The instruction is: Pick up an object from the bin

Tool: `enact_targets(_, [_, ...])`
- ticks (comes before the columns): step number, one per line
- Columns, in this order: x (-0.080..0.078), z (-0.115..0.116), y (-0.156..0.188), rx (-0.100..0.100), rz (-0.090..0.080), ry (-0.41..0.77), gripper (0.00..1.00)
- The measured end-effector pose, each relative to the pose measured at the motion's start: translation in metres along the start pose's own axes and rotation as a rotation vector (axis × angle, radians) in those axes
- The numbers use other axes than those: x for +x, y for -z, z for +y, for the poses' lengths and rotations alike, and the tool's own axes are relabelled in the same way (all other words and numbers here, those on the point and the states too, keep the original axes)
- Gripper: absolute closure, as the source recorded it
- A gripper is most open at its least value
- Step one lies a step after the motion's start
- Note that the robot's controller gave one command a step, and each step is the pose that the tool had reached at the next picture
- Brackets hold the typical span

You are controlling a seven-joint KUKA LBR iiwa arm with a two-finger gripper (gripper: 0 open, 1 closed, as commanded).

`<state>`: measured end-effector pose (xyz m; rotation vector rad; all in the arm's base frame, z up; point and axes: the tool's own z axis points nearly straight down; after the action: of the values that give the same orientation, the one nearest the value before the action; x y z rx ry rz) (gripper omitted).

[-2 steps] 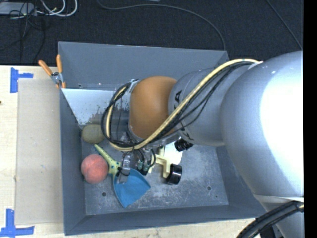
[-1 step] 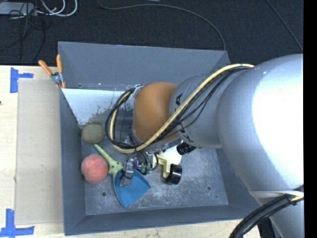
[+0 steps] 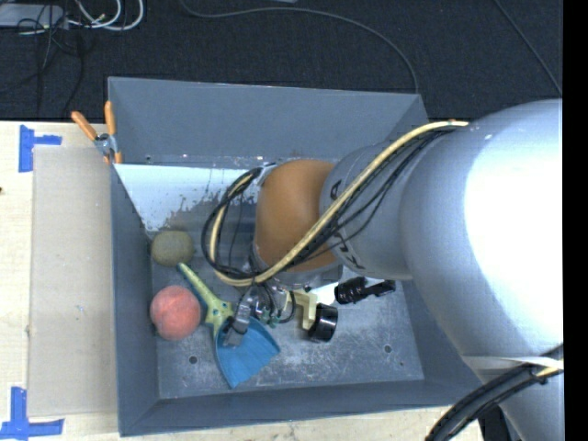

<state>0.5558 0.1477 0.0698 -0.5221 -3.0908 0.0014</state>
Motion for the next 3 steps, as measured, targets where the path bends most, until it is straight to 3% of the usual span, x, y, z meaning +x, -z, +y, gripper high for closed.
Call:
enact_targets(1, [0.035, -0.001, -0.001, 0.006, 0.008, 0.108, 0.0])
enact_targets(2, [0.009, 0.02, 0.0, 0.002, 0.003, -0.257, 1.0])
enact_targets(3, [0.009, 0.02, 0.0, 0.002, 0.003, -0.257, 1.0])
